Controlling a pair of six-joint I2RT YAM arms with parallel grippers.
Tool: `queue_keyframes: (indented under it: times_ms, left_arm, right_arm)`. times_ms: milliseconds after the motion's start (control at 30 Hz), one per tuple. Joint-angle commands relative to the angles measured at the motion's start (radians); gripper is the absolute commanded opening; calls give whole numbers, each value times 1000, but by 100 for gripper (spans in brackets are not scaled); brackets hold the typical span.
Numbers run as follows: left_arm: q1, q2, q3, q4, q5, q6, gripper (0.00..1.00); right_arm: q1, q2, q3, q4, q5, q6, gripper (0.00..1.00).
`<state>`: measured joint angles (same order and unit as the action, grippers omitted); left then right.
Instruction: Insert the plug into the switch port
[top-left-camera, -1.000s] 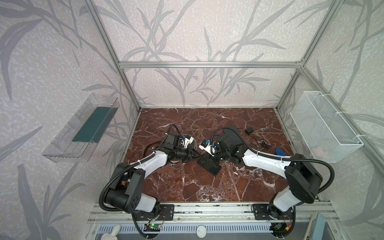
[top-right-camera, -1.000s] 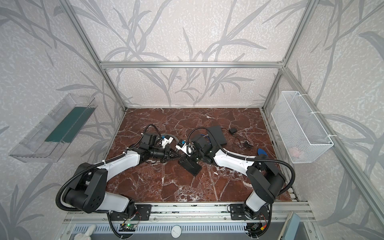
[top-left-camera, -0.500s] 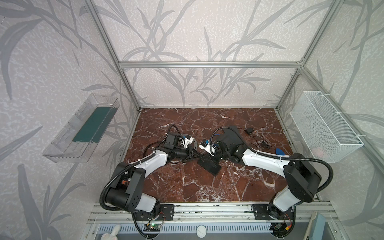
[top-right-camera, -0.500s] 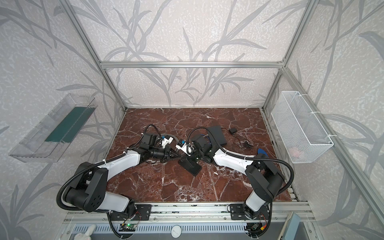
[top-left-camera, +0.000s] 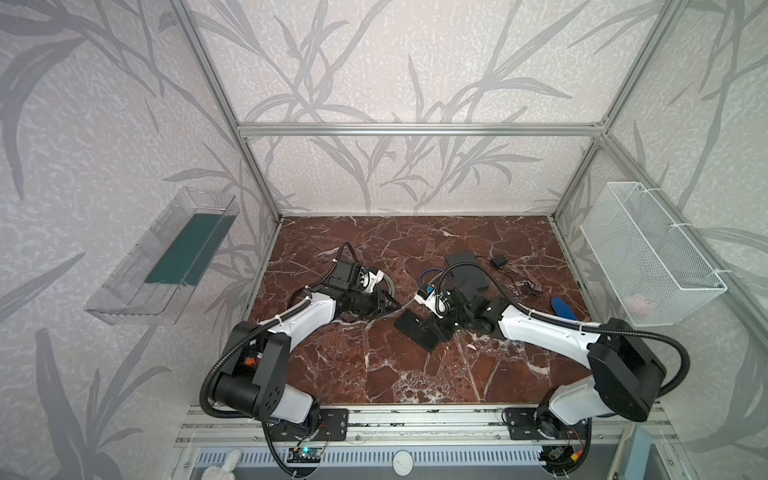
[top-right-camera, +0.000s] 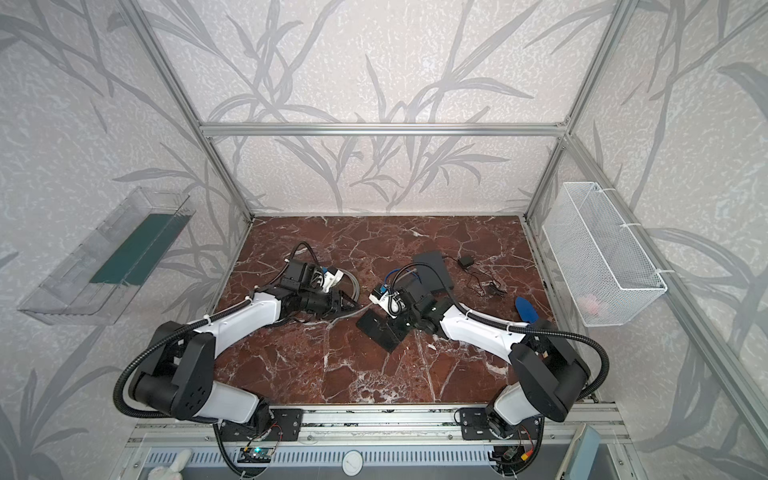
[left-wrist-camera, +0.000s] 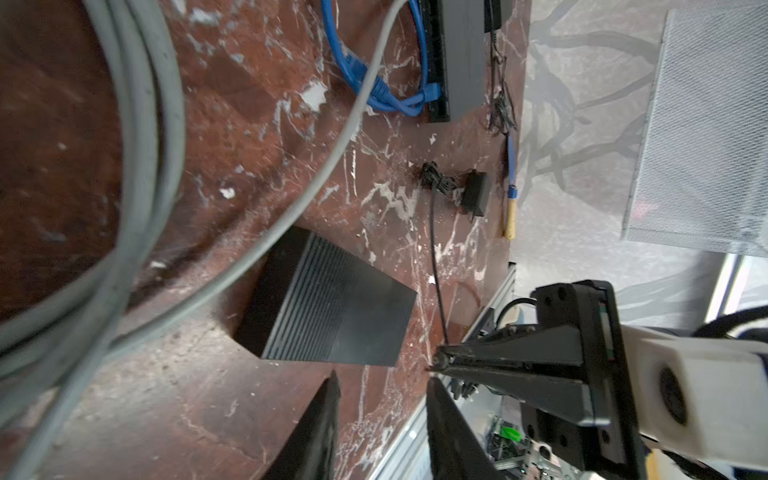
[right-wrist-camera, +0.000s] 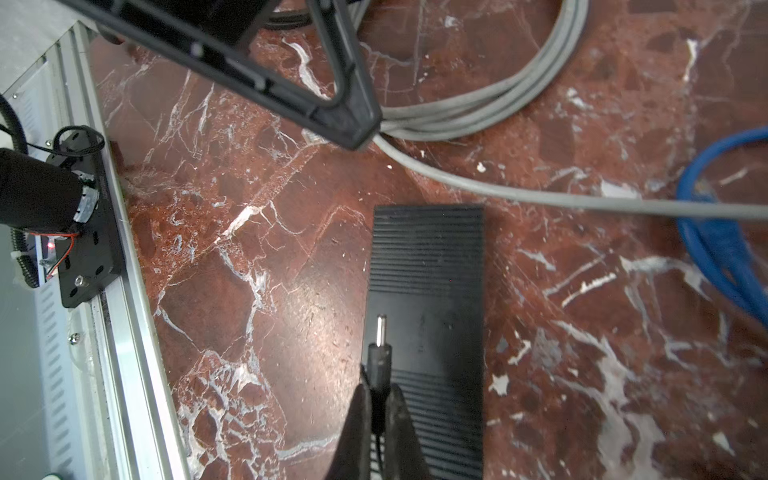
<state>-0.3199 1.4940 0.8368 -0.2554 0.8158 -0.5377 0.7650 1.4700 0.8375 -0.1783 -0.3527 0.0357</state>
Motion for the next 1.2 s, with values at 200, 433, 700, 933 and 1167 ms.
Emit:
queue_keyframes:
  times_ms: [200,433,700,933,1167]
  left_arm:
    - [-50,119,138,-175,-204,192,40]
    - [-82,235,241,-244,-224,277,41]
    - [-103,296,295,-344,-172,386,40]
    - [-136,347,329,-397,-161,451,41]
    - [-141,391,362,-392,-166,472,40]
  right_arm:
    - [15,-253,-225,-77,161,282,6]
    - [63,-319,-363,37,243,340,7]
    - [144,-299,-491,306,319,300,8]
    - [144,-258,-494,349,285,187,9]
    - [142,-205,-469,322,287,136,9]
